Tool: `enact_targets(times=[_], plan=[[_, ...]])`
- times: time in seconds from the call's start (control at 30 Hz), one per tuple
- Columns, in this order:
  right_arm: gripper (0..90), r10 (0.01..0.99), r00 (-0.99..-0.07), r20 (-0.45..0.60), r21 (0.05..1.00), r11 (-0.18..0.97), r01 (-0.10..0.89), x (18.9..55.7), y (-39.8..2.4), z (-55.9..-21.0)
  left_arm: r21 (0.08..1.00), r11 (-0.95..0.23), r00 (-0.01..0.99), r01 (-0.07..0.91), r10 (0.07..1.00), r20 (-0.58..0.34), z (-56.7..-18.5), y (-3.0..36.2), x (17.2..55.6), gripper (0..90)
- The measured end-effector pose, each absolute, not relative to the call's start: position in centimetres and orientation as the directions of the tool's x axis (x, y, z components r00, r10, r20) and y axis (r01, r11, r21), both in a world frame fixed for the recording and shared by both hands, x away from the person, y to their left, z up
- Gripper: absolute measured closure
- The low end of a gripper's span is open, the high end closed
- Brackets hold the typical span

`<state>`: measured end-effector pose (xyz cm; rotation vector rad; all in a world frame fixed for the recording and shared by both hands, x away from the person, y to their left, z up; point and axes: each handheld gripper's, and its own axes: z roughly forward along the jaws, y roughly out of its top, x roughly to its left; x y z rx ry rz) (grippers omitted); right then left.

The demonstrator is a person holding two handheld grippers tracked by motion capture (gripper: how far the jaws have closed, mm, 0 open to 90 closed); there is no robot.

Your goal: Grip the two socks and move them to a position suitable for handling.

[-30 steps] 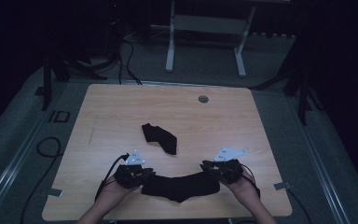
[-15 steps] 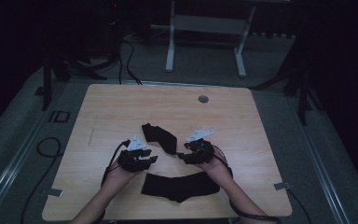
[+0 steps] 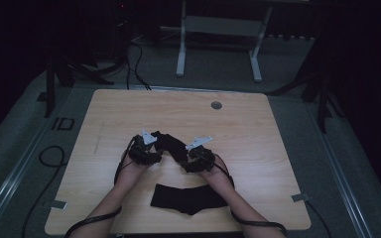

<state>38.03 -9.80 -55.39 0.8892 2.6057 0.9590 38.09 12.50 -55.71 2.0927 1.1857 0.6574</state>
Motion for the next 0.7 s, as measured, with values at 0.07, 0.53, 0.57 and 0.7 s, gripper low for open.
enact_targets(times=[0.07, 0.53, 0.57, 0.7], plan=[[48.6, 0.614, -0.789, -0.011, 0.642, 0.609, 0.466, 38.1, -9.7, -55.6, 0.723, -0.393, 0.465, 0.569, 0.878, 0.112, -56.0, 12.2, 38.8, 34.8], [88.1, 0.600, -0.799, -0.031, 0.668, 0.607, 0.430, 38.3, -10.0, -53.9, 0.713, -0.413, 0.498, 0.566, 0.861, 0.103, -56.4, 10.4, 40.0, 34.8], [88.1, 0.597, -0.801, -0.035, 0.669, 0.610, 0.425, 38.4, -10.0, -53.6, 0.712, -0.415, 0.500, 0.566, 0.860, 0.104, -56.3, 10.4, 40.1, 34.9], [88.1, 0.596, -0.802, -0.039, 0.696, 0.592, 0.406, 38.7, -10.1, -51.8, 0.720, -0.395, 0.489, 0.570, 0.868, 0.089, -56.1, 10.4, 40.2, 34.9]])
